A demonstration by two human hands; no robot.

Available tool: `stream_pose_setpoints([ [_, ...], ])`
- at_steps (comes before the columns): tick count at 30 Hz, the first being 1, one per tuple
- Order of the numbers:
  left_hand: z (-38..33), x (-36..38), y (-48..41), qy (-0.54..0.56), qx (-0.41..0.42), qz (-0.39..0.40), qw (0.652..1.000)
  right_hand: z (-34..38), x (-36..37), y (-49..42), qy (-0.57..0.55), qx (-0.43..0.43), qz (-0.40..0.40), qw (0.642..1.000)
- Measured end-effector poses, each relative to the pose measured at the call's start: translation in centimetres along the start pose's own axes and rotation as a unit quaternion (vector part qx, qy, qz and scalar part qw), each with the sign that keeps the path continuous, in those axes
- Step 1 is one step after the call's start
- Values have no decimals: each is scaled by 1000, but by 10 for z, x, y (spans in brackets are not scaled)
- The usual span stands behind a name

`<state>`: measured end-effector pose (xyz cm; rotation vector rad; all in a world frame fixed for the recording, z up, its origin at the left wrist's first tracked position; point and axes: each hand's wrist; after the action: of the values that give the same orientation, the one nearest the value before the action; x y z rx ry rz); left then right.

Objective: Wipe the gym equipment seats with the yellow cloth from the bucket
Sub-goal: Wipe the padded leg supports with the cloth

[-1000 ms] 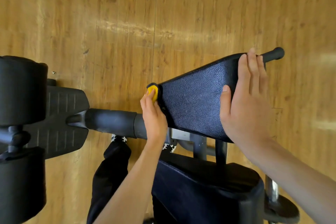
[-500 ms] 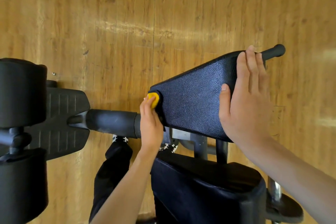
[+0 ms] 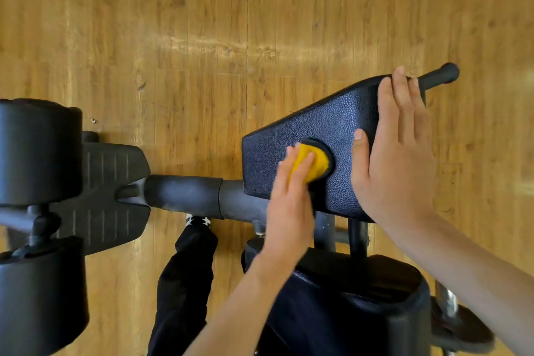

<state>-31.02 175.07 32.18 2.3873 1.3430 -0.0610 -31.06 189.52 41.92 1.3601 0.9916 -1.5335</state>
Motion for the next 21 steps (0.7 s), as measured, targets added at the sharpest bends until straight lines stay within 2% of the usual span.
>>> stream_pose_setpoints([
  [1, 19, -6, -7, -18, -24, -19, 999, 0, -1, 0, -4, 1, 1, 1000],
  [5, 89, -32, -34, -14, -211, -98, 973, 1, -2, 1, -12, 3, 3, 1000],
  [8, 95, -32, -48, 3, -253, -128, 959, 1, -2, 0, -8, 5, 1, 1000],
  [11, 51, -14, -38, -7, -164, -132, 978, 1, -1, 0, -3, 5, 5, 1000],
  [16, -32, 13, -24, 12, -28, -32, 999, 0, -2, 0, -4, 4, 4, 1000],
  [19, -23, 0, -38, -61, 72, 10, 996, 0, -1, 0, -6, 6, 0, 1000],
  [21, -1, -10, -46, -84, 86, 7, 993, -1, -1, -1, -11, 6, -2, 1000],
])
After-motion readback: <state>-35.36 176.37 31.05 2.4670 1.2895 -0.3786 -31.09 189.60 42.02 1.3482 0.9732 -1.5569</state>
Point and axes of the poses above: each hand's wrist, its own y-axis away from the middle knuckle, its own x-axis out of the palm, z = x × y, and after that the axes turned 12 degrees about -x, right-handed
